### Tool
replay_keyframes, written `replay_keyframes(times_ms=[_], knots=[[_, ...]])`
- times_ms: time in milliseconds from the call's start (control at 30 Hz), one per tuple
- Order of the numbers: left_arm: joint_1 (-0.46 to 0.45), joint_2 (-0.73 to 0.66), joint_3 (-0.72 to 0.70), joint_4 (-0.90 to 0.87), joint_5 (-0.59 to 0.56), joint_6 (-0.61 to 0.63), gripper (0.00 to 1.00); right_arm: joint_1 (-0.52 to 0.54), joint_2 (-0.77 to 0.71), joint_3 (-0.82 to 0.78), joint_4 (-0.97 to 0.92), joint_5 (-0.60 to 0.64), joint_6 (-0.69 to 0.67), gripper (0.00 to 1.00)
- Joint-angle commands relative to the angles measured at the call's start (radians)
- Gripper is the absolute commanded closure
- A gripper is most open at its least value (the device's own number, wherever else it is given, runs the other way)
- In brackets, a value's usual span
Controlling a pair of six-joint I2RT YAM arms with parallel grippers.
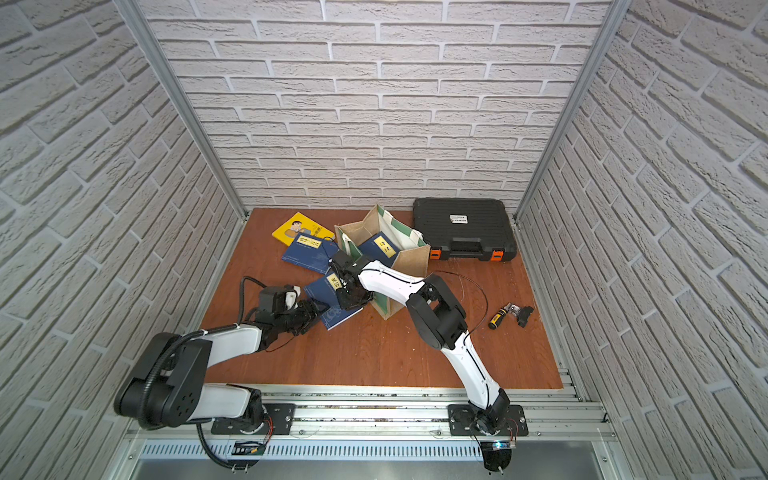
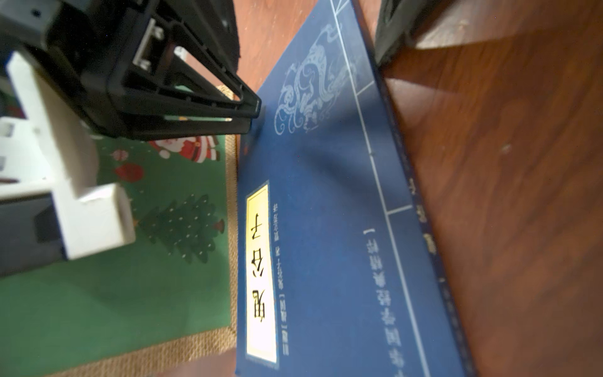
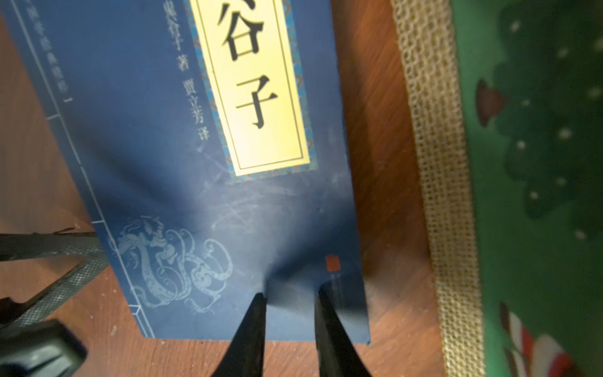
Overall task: Put the books into the canvas bag
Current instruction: Adjust the canvas bag at the center of the board, then pick up the book from the center of the board.
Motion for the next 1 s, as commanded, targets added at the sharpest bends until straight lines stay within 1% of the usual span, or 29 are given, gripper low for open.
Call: replay_keyframes(times_ms=[0,100,167,267,533,600,733,833,967], knots=[[0.0,0.049,-0.07,-0.043,-0.004,-0.061,0.34,0.008,0.028,-0.059,-0.032,0.004,-0.016,0.71],[0.004,0.021,-0.08,-0.056,-0.017,-0.064,0.34,0.007,0.008,-0.059,-0.052,0.056,-0.032,0.66],[0.008,-0.008,-0.083,-0.095,-0.039,-0.055,0.34,0.004,-0.004,-0.045,-0.064,0.088,-0.047,0.61],[0.015,-0.05,-0.085,-0.161,-0.06,-0.033,0.34,-0.003,-0.02,-0.036,-0.066,0.123,-0.069,0.56],[0.038,-0.132,-0.099,-0.26,-0.076,0.002,0.34,-0.038,0.008,-0.025,-0.09,0.156,-0.078,0.52],[0.038,-0.143,-0.1,-0.264,-0.074,0.003,0.34,-0.037,0.013,-0.046,-0.068,0.115,-0.075,0.53],[0.037,-0.144,-0.084,-0.272,-0.057,-0.001,0.33,-0.036,0.016,-0.096,-0.017,0.011,-0.059,0.6],[0.036,-0.126,-0.066,-0.307,-0.062,0.014,0.32,-0.036,0.015,-0.134,0.019,-0.054,-0.036,0.64],[0.026,-0.064,-0.071,-0.22,0.003,-0.005,0.31,-0.034,0.015,-0.184,0.062,-0.108,-0.008,0.67]])
